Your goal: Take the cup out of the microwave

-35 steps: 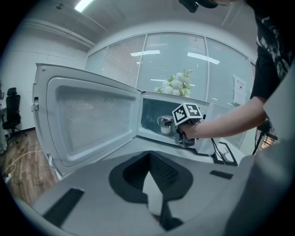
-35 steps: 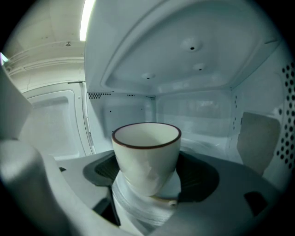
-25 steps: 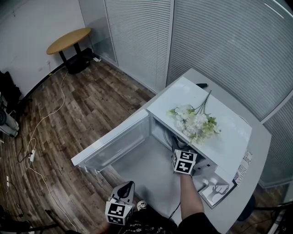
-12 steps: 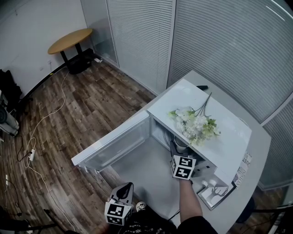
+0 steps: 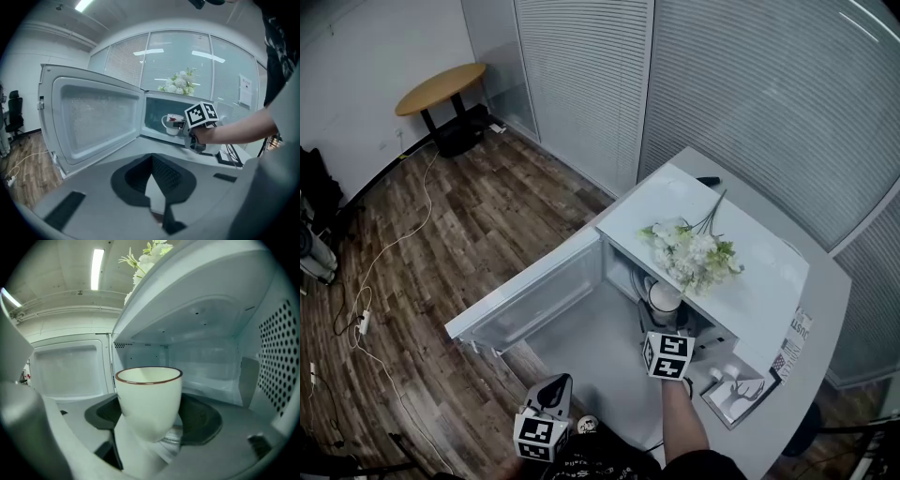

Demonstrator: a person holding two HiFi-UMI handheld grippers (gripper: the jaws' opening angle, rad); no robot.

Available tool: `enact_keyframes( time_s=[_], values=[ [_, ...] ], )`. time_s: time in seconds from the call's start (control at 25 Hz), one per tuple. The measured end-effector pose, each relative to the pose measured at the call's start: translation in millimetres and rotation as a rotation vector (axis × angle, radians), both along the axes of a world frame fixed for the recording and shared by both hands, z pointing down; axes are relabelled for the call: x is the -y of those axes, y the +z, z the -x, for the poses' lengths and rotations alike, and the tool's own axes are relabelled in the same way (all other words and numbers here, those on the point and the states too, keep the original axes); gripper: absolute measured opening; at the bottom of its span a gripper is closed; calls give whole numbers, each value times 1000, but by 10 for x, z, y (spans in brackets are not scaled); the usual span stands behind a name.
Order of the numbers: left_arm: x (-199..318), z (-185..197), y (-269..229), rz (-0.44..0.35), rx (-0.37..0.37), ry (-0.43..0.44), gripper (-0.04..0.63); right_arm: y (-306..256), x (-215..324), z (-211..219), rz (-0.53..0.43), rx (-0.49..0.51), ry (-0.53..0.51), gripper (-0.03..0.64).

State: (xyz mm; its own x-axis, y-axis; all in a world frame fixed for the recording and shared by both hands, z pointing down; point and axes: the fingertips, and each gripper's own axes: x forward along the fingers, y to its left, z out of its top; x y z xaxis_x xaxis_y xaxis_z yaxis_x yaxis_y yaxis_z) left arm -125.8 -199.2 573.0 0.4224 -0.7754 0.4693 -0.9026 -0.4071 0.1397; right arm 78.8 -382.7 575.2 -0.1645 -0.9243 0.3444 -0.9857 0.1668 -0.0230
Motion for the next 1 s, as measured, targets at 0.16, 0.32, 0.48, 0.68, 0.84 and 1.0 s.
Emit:
enact_keyframes(
  time_s=[0.16,0.32,0.48,0.68,0.84,1.0],
  values=[
    [-25,-17,-16,-6,-3,3,6,-24,-92,63,-1,2,-23,382],
    [-59,-44,-31,-12,-11,5,5,-62,-218,132,-3,2,-51,382],
    [-72,-69,-59,-20,-23,4,5,-95,-362,215,-4,0,-83,382],
    [-119,-91,-92,-32,-37,3,5,-130,-579,334,-5,6,-118,382],
    [-151,-104,-111,-38,-53,-4,5,-175,-732,407,-6,5,-147,382],
    [-188,-126,-129,-45,-62,-2,5,-229,-903,457,-11,18,-162,382]
  ],
)
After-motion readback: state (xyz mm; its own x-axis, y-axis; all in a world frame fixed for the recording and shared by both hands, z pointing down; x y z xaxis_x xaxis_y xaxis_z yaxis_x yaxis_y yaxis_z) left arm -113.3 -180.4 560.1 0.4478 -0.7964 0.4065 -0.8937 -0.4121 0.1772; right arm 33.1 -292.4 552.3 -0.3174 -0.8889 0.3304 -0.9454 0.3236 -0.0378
